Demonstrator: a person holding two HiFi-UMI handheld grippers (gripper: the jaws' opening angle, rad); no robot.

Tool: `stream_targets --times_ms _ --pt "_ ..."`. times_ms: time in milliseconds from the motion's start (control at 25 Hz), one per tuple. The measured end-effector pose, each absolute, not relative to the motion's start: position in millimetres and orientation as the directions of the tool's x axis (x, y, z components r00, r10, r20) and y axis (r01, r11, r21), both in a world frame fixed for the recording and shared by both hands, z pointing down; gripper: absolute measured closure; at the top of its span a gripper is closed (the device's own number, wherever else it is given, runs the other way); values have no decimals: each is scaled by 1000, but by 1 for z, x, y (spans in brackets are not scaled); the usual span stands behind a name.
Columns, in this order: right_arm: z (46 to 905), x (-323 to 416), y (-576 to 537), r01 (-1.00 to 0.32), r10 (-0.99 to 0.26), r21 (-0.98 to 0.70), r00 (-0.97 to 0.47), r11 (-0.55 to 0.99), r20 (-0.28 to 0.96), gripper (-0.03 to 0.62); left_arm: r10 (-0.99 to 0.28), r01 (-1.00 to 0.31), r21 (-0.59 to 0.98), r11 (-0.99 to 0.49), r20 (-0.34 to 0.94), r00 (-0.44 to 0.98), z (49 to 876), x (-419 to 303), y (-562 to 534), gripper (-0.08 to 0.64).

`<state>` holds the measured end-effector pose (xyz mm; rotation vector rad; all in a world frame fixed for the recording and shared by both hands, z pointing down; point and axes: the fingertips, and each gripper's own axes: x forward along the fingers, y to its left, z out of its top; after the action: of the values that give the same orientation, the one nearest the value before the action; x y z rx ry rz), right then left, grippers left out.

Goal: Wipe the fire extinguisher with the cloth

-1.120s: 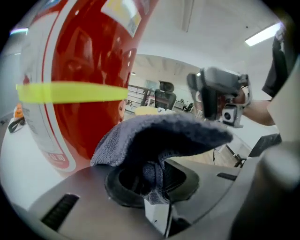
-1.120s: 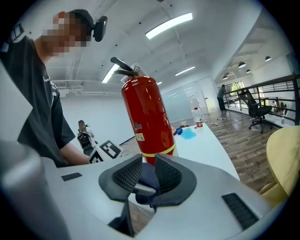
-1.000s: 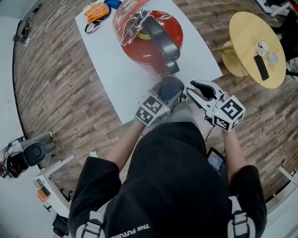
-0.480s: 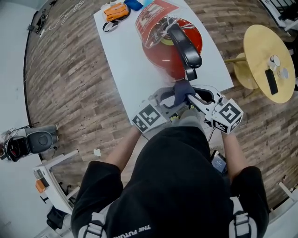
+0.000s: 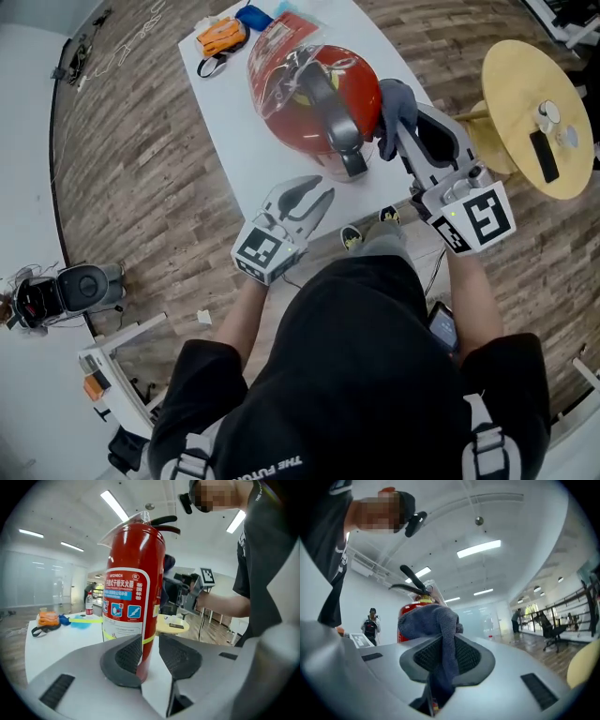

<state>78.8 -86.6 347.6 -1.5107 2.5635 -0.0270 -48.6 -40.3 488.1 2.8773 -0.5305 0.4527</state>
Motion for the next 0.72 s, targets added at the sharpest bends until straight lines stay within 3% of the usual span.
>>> stream_targets --times_ms 80,160,360,440,600,720 --pt "386 82 -95 -854 -873 -185 -485 486 -50 514 -356 -414 145 -899 309 882 486 -52 -47 437" --pt "394 79 -91 -839 -864 -215 -501 500 -52 514 -407 -461 154 -874 287 867 480 -55 -54 438" --pt "270 56 -59 -783 -749 -17 -589 622 -303 514 -529 -576 196 -794 248 812 466 -61 -74 471" --pt "259 50 -62 -769 -725 115 -633 629 -271 514 -548 -596 197 -778 251 798 466 -63 -75 472" --pt "278 82 -103 -802 -779 4 -582 598 -233 514 -627 -676 215 -705 256 735 457 -73 -85 486" --pt "263 73 -93 -776 -742 98 -626 623 -240 520 -681 -728 196 -657 259 685 448 -75 -93 494"
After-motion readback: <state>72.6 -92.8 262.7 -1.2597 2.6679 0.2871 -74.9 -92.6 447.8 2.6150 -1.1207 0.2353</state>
